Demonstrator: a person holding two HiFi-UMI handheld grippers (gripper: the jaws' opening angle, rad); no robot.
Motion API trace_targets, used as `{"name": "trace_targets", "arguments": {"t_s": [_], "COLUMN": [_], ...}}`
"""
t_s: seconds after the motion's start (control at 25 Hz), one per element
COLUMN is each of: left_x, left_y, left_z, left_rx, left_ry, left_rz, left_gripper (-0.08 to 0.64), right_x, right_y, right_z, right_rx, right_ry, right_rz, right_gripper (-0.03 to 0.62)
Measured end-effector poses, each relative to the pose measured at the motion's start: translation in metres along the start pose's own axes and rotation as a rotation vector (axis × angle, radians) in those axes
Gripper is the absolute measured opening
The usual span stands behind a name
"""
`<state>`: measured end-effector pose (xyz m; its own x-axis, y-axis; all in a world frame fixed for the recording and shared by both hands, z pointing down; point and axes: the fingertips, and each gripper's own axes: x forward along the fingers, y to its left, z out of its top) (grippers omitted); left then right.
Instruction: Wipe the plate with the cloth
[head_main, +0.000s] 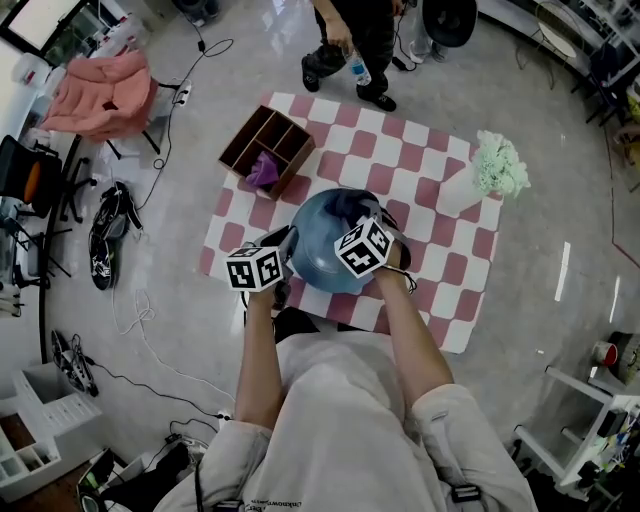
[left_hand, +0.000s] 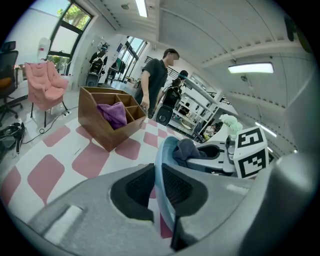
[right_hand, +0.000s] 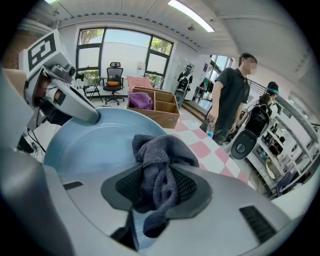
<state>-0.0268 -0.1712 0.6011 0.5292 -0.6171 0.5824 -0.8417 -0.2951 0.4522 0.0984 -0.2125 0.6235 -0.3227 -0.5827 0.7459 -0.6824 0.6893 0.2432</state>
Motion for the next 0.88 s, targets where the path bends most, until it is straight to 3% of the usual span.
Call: {"name": "trace_targets", "arguments": {"t_s": [0.44,0.88], "left_x": [0.000,0.006], "left_y": [0.007,0.011], "left_z": [-0.009,-0.011], "left_rx": [-0.009,-0.010], "left_ry": [0.018,0.045], "left_rz": [0.032,0.052], "left_gripper": [0.041,0.041], "right_x": [-0.002,-0.015], "right_y": [0.001,0.029], "right_z": [-0.042,-0.082], "right_rx": [0.024,-0.144], "right_ry": [0.062,0.145], "right_rz": [0.008,0.039], "right_gripper": [0.138,0.137]}}
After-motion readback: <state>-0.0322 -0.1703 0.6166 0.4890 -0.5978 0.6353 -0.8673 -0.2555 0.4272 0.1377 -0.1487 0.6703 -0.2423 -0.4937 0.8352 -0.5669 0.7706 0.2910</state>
